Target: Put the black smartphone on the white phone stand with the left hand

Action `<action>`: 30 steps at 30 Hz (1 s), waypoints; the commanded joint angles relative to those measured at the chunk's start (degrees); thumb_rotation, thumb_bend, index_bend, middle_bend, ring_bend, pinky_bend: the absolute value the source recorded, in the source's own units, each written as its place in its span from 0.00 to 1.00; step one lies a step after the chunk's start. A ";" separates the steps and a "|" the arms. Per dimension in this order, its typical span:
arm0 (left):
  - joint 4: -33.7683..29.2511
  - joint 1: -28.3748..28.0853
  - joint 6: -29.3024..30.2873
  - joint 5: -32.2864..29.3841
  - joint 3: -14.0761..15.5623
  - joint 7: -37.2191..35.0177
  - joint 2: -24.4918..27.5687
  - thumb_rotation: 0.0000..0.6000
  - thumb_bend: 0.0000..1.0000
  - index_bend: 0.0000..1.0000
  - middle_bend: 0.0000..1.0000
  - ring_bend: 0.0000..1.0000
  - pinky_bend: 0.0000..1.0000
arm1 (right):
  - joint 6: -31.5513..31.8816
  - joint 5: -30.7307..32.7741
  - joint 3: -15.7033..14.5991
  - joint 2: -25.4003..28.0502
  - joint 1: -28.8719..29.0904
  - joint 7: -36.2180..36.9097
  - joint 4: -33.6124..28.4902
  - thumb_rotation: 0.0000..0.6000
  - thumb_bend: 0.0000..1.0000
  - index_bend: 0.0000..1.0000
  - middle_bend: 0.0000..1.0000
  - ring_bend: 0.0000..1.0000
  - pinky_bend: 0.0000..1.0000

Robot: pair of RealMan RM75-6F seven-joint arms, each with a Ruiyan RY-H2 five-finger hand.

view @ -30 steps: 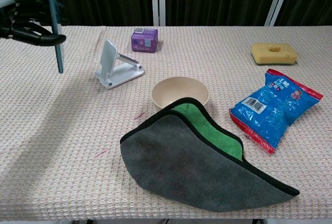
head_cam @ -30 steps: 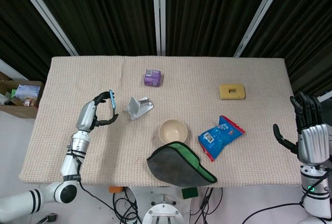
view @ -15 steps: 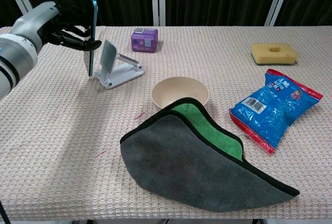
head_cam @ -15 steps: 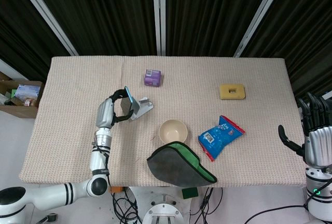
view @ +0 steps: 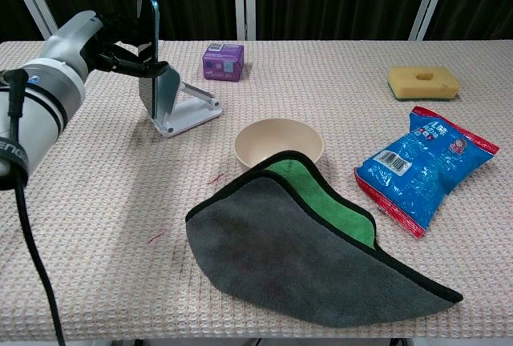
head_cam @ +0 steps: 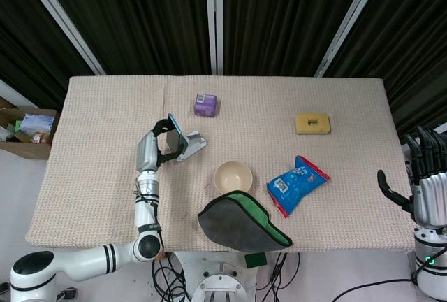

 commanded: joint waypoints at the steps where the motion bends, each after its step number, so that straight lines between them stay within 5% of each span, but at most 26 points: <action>1: 0.85 -0.42 0.28 -0.25 -0.72 -0.08 -1.13 1.00 0.31 0.58 0.63 0.28 0.23 | -0.03 -0.08 -0.02 -0.09 0.03 -0.01 0.09 0.99 0.39 0.00 0.00 0.00 0.00; 30: 11.01 -1.14 -0.40 2.02 -1.65 -1.63 -8.19 1.00 0.31 0.55 0.61 0.28 0.22 | -0.59 1.04 -0.03 -0.13 -0.41 1.21 1.55 0.99 0.40 0.00 0.00 0.00 0.00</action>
